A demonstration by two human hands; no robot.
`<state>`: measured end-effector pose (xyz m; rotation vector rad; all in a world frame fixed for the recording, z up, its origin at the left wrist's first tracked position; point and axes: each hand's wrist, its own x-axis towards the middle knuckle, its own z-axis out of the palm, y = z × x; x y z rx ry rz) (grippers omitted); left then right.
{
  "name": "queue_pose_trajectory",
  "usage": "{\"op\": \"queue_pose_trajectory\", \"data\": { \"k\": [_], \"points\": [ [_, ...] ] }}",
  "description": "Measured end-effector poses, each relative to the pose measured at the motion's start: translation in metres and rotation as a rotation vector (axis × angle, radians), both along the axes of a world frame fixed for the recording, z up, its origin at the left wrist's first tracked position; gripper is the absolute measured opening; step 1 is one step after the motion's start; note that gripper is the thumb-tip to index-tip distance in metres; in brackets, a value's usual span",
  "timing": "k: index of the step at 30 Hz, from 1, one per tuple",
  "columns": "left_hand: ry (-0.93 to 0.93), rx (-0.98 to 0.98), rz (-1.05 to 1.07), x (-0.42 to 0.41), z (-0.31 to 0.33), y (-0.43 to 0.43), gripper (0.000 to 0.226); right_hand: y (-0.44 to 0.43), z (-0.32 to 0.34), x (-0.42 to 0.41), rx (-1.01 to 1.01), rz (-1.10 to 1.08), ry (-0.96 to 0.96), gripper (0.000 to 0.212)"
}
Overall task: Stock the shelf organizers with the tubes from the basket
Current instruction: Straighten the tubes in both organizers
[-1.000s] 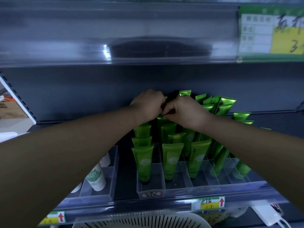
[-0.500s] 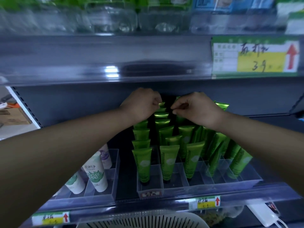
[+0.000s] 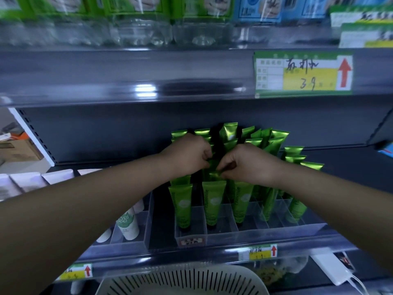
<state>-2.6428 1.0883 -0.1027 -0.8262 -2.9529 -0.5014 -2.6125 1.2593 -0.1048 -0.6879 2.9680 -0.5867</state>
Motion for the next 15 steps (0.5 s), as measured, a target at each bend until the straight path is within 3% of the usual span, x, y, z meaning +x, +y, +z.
{"op": "queue_pose_trajectory", "data": {
  "k": [15],
  "points": [
    [0.051,-0.030,0.053,-0.0014,-0.0059,0.0054,0.027,-0.0092,-0.0080,-0.0022,-0.074,-0.058,-0.011,0.016]
  ]
}}
